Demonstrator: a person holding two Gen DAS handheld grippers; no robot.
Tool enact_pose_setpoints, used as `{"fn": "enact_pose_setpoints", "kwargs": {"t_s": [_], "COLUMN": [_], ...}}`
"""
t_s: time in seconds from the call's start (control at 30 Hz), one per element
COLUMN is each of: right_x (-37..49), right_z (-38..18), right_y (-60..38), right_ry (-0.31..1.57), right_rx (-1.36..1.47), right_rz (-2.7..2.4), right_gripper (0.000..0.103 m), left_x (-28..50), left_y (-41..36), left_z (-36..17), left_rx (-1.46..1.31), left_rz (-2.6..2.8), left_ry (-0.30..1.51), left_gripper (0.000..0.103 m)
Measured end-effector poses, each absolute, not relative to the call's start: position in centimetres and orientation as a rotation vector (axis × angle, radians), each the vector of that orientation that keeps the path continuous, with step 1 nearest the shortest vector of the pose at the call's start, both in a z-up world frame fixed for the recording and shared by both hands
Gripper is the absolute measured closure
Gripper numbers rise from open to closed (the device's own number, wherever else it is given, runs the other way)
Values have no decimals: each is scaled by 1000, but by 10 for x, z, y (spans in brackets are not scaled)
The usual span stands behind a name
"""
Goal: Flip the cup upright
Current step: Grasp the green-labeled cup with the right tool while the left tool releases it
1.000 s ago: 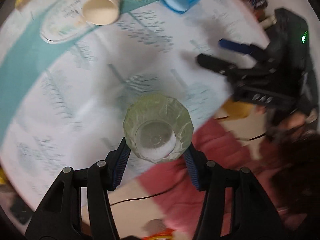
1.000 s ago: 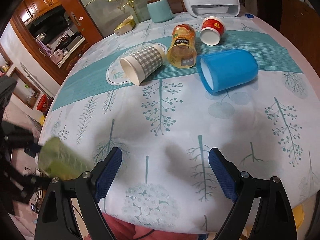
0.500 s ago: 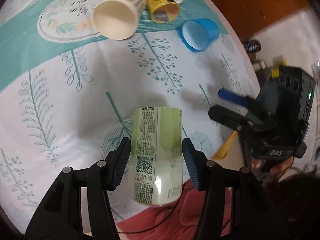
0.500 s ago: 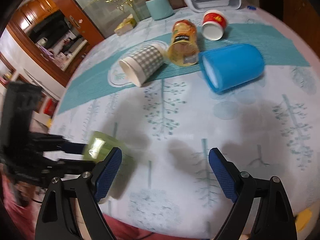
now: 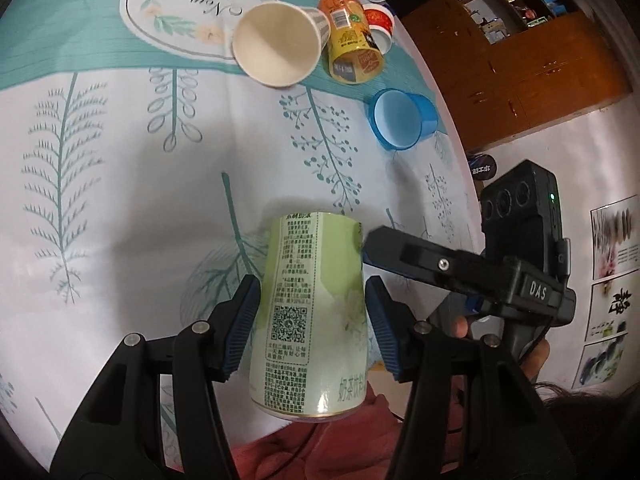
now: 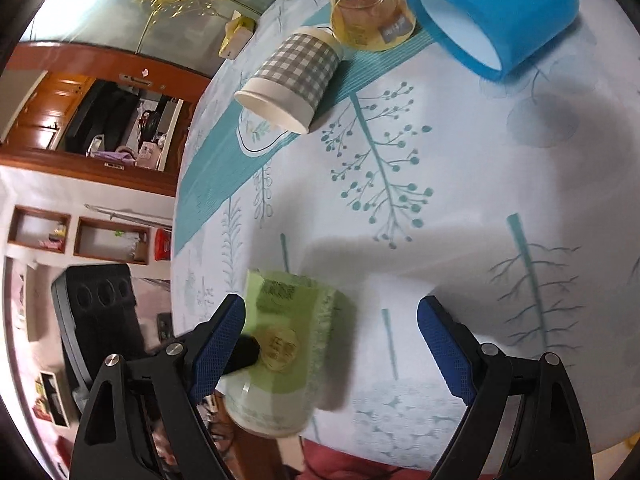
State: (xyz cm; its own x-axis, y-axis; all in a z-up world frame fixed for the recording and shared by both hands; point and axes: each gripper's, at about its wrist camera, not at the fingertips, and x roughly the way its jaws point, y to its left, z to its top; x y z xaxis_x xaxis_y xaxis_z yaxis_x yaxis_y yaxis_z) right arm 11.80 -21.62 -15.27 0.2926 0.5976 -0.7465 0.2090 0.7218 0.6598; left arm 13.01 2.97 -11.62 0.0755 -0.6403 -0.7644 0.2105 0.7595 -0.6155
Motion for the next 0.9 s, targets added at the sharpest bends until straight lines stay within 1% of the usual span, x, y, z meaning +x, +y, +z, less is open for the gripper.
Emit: {"fn": "enact_pose_setpoints", "kwargs": {"t_s": [0.07, 0.13, 0.2, 0.27, 0.37, 0.43, 0.5, 0.57, 0.6, 0.63, 0.73, 0.9], "right_x": [121, 122, 123, 124, 126, 128, 129, 130, 130, 130, 130, 125], "right_z": [-155, -156, -156, -155, -154, -154, -154, -155, -156, -156, -156, -144], "right_y": [-212, -207, -204, -197, -187, -179, -173, -165, -163, -161, -156, -149], "right_ry": [1291, 1305, 1316, 1326, 1326, 1338, 1352, 1361, 1365, 1367, 1361, 1315], "right_rx": [791, 804, 806, 791, 773, 767, 756, 741, 737, 737, 722, 657], "right_rz": [296, 295, 295, 288, 276, 271, 270, 266, 261, 260, 251, 249], "right_gripper": [13, 13, 13, 13, 17, 23, 25, 30, 36, 39, 42, 46], "left_x": [132, 130, 125, 120, 108, 101, 95, 92, 91, 90, 90, 95], "left_y": [29, 29, 33, 39, 48, 55, 60, 66, 69, 72, 79, 77], "left_z": [-121, -120, -116, -110, -99, -93, -91, -92, -93, -94, -98, -102], "left_rx": [-384, -373, -346, -303, -222, -177, -163, -184, -202, -219, -249, -215], "left_rz": [-657, -642, -595, -532, -441, -383, -343, -301, -290, -283, -247, -133], "left_ry": [1368, 1361, 1339, 1314, 1269, 1243, 1229, 1225, 1224, 1223, 1224, 1210], "left_gripper": [50, 45, 36, 33, 32, 32, 32, 32, 32, 32, 32, 32]}}
